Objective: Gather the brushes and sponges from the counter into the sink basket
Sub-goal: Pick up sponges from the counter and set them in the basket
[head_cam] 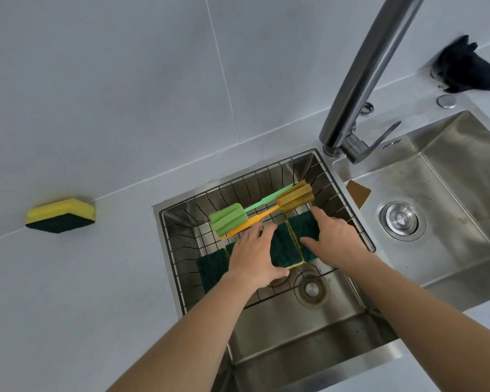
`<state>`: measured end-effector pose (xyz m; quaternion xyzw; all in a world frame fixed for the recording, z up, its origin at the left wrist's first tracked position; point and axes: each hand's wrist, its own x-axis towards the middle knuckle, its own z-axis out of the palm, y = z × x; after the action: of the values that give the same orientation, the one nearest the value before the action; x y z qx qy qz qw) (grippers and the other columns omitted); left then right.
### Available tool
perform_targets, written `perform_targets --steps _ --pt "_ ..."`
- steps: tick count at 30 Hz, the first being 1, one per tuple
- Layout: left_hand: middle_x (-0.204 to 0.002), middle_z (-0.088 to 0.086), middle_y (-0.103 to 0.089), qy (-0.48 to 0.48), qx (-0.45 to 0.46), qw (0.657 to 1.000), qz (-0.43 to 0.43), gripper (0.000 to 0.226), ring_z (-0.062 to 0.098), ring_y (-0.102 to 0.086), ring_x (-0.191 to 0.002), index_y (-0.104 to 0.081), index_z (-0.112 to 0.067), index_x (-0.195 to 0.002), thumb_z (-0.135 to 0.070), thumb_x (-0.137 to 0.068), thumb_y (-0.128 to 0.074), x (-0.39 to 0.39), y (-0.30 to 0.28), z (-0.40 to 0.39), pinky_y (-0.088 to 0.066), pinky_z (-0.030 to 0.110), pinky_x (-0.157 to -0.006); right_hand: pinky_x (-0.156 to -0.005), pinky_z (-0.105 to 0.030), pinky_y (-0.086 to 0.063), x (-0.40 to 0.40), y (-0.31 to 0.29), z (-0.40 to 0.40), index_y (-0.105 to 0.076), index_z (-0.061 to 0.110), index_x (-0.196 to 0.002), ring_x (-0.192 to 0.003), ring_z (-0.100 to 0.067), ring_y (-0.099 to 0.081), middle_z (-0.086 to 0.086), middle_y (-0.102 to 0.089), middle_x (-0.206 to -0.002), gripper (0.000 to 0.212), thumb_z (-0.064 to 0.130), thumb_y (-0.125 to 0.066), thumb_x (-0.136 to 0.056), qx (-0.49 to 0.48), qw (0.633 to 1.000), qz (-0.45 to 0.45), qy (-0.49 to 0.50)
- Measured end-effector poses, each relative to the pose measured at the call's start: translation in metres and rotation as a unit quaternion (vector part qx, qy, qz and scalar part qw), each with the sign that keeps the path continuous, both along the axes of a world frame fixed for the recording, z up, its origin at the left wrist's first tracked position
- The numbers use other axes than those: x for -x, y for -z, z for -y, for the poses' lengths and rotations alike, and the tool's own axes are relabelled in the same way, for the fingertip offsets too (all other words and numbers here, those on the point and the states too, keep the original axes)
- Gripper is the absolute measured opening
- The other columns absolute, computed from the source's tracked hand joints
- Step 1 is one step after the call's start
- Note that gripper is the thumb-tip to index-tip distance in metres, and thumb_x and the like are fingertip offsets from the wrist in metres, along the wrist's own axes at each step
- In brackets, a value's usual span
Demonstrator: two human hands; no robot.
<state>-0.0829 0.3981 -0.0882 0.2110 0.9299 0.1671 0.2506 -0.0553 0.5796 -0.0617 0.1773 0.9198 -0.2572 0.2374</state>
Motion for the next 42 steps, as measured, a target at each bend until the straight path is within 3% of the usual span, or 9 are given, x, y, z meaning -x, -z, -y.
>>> perform_targets --steps 2,6,11,18,26,36,42 --pt "-0.140 -0.001 -0.041 0.032 0.022 0.999 -0.003 0.099 0.022 -0.041 -0.130 -0.028 -0.027 -0.142 -0.053 -0.062 -0.080 0.003 0.004 -0.004 -0.034 0.045 -0.111 -0.076 -0.031 -0.056 -0.002 0.001 0.004 -0.029 0.024 -0.144 -0.097 -0.019 -0.063 -0.004 -0.062 -0.119 0.075 0.042 -0.071 -0.085 -0.011 1.000 -0.004 -0.008" --pt "-0.141 0.001 -0.042 0.053 0.047 0.997 -0.022 0.101 0.025 -0.040 -0.131 -0.022 -0.027 -0.144 -0.055 -0.064 -0.078 0.004 0.009 -0.010 -0.029 0.045 -0.114 -0.073 -0.030 -0.054 -0.001 0.007 0.008 -0.020 0.026 -0.149 -0.103 -0.022 -0.063 -0.005 -0.058 -0.126 0.089 0.040 -0.076 -0.081 -0.006 1.000 0.019 0.007" --pt "-0.133 0.005 -0.045 0.052 0.052 0.997 -0.016 0.099 0.027 -0.044 -0.125 -0.022 -0.027 -0.143 -0.052 -0.065 -0.077 0.006 0.008 -0.009 -0.033 0.044 -0.111 -0.086 -0.035 -0.056 -0.001 0.008 0.005 -0.021 0.028 -0.150 -0.110 -0.021 -0.062 -0.003 -0.058 -0.129 0.090 0.032 -0.078 -0.080 0.039 0.999 -0.009 0.013" --pt "-0.135 0.002 -0.045 0.050 0.030 0.998 0.020 0.100 0.023 -0.045 -0.126 -0.019 -0.025 -0.145 -0.059 -0.069 -0.072 0.012 0.006 0.005 -0.038 0.043 -0.108 -0.077 -0.025 -0.048 -0.001 0.008 0.002 -0.023 0.026 -0.152 -0.091 -0.012 -0.052 -0.006 -0.060 -0.126 0.074 0.031 -0.065 -0.092 0.068 0.998 0.004 0.002" --pt "-0.143 0.001 -0.043 0.050 0.018 0.998 0.017 0.091 0.022 -0.042 -0.130 -0.020 -0.021 -0.148 -0.053 -0.077 -0.068 0.010 0.003 0.006 -0.036 0.042 -0.111 -0.074 -0.025 -0.048 -0.005 0.007 0.000 -0.026 0.021 -0.151 -0.090 -0.013 -0.053 -0.008 -0.060 -0.125 0.068 0.028 -0.062 -0.094 0.073 0.997 0.014 0.010" --pt "-0.142 0.000 -0.047 -0.029 -0.007 0.998 0.062 0.064 0.023 -0.046 -0.128 -0.035 -0.023 -0.143 -0.040 -0.088 -0.062 0.013 -0.019 0.022 -0.043 0.042 -0.103 -0.062 -0.024 -0.051 -0.012 0.004 0.005 -0.048 0.018 -0.124 -0.073 -0.007 -0.058 0.007 -0.056 -0.083 0.034 0.034 -0.056 -0.095 0.018 1.000 0.021 -0.015" --pt "-0.137 0.003 -0.054 -0.077 -0.020 0.994 0.078 0.055 0.022 -0.055 -0.121 -0.041 -0.027 -0.141 -0.039 -0.090 -0.059 0.001 -0.037 0.065 -0.048 0.040 -0.099 -0.063 -0.027 -0.054 -0.021 -0.016 0.015 -0.055 0.017 -0.119 -0.073 -0.010 -0.061 0.006 -0.058 -0.080 0.032 0.036 -0.054 -0.093 -0.020 0.999 0.024 -0.030"
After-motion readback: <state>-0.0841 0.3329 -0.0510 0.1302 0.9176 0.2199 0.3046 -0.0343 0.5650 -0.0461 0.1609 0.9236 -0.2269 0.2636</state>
